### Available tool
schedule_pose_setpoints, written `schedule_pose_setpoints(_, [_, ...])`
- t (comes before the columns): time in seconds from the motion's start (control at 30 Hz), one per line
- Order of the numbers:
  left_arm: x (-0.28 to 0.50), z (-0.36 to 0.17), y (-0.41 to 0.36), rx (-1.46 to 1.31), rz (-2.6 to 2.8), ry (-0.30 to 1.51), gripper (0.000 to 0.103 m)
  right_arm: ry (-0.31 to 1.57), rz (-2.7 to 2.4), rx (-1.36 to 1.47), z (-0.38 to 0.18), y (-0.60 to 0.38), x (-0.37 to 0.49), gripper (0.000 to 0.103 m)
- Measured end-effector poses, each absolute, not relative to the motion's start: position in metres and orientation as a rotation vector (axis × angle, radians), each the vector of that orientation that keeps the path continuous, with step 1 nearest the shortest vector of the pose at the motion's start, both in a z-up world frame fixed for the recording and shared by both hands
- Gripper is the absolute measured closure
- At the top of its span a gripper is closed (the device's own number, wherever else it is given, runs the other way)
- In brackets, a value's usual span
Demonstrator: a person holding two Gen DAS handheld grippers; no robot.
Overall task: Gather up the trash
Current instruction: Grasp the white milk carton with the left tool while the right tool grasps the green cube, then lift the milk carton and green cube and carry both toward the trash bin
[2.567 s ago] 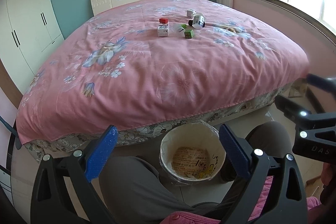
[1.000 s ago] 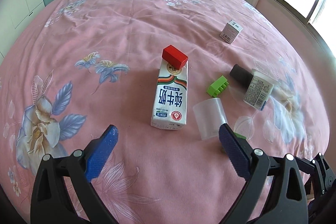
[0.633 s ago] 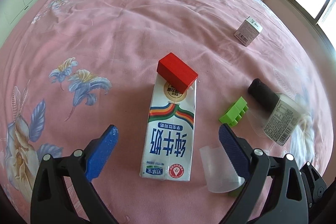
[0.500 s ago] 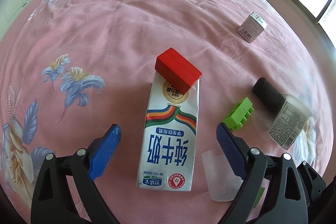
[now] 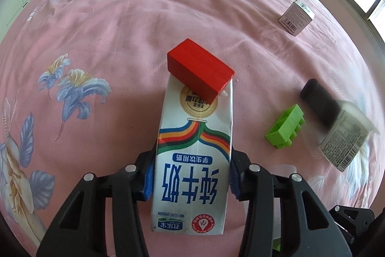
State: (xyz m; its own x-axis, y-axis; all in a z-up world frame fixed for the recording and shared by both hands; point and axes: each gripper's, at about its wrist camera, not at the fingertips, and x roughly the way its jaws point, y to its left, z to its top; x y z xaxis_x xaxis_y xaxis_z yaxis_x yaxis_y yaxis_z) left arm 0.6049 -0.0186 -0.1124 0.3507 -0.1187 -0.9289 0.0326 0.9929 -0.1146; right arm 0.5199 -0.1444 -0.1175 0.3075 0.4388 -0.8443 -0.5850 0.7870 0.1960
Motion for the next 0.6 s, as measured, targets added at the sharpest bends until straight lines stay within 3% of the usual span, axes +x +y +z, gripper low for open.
schedule_pose_setpoints(0.37, [0.559,-0.079,-0.007,-0.156,-0.175,1.237,0.055,1.028,0.613,-0.179,-0.084,-0.150,0.473,0.071])
schedule_pose_setpoints(0.5, [0.546,-0.064,0.007,-0.389,-0.324,1.291,0.055,1.006,0.603,-0.166,-0.064,-0.153,0.458,0.071])
schedule_pose_setpoints(0.6, [0.530,-0.051,0.007,-0.400,-0.334,1.276,0.055,0.991,0.597,-0.171,-0.052,-0.152,0.450,0.071])
